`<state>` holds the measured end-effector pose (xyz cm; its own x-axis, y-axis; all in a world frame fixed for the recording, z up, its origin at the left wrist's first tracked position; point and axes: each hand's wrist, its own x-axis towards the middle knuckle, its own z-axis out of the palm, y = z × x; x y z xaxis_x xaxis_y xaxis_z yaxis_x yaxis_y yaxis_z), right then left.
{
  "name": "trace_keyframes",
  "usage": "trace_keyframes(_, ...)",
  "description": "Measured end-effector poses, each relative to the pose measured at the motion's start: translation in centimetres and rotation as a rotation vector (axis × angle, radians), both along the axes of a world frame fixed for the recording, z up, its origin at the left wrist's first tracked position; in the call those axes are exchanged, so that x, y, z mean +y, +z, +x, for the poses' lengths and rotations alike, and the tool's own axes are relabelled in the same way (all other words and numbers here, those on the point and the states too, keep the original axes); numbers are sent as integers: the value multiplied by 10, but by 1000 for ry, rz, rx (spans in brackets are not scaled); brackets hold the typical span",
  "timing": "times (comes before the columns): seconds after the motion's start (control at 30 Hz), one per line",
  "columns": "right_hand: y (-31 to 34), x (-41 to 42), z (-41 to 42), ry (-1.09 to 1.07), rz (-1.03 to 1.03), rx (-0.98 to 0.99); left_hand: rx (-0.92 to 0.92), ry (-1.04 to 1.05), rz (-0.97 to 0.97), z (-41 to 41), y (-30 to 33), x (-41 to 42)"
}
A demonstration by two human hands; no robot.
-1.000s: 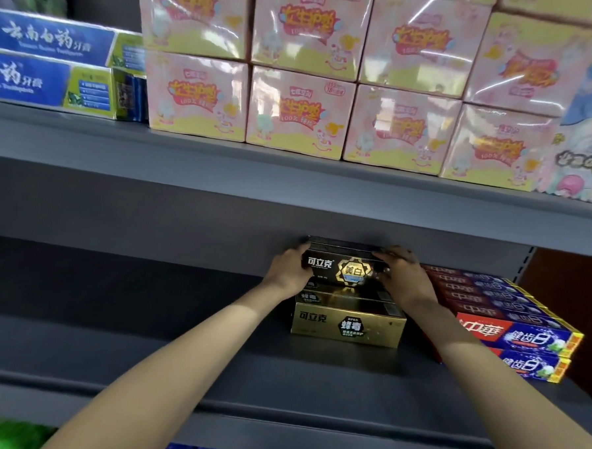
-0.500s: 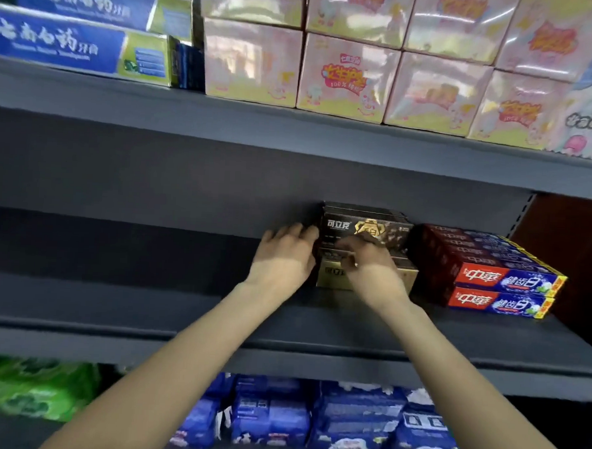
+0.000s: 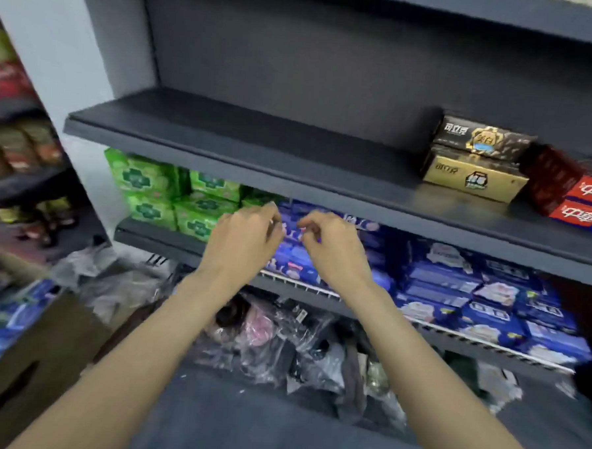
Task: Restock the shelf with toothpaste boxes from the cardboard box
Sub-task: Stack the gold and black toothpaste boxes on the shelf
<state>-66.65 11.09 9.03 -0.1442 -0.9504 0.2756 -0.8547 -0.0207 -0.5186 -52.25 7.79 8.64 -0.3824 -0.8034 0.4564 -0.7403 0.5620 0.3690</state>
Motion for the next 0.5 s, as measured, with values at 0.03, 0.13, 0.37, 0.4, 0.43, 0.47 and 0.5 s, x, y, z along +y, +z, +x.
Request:
trace_keyframes(0.03,-6,3,24,43,30,-1,-9,33,17,24,-7,7)
trace_keyframes(0.13,-19,9,92,154,86,39,-47,115,63,95,-27,24)
trace_keyframes(0.37,-41,-9,296,377,167,121,-30,420,271,297,-62,24)
trace_keyframes(0.4,-47,-15,329,401,186,125,-40,449,291,330,-67,19)
trace_keyframes(0.43,-54,-22,362,419,206,128,-56,472,310,362,-73,13)
trace_keyframes(0.47,-62,-30,394,429,227,132,-74,490,328,395,-79,6)
trace_keyframes(0.5,-70,-39,425,429,242,132,-91,502,344,427,-86,-2)
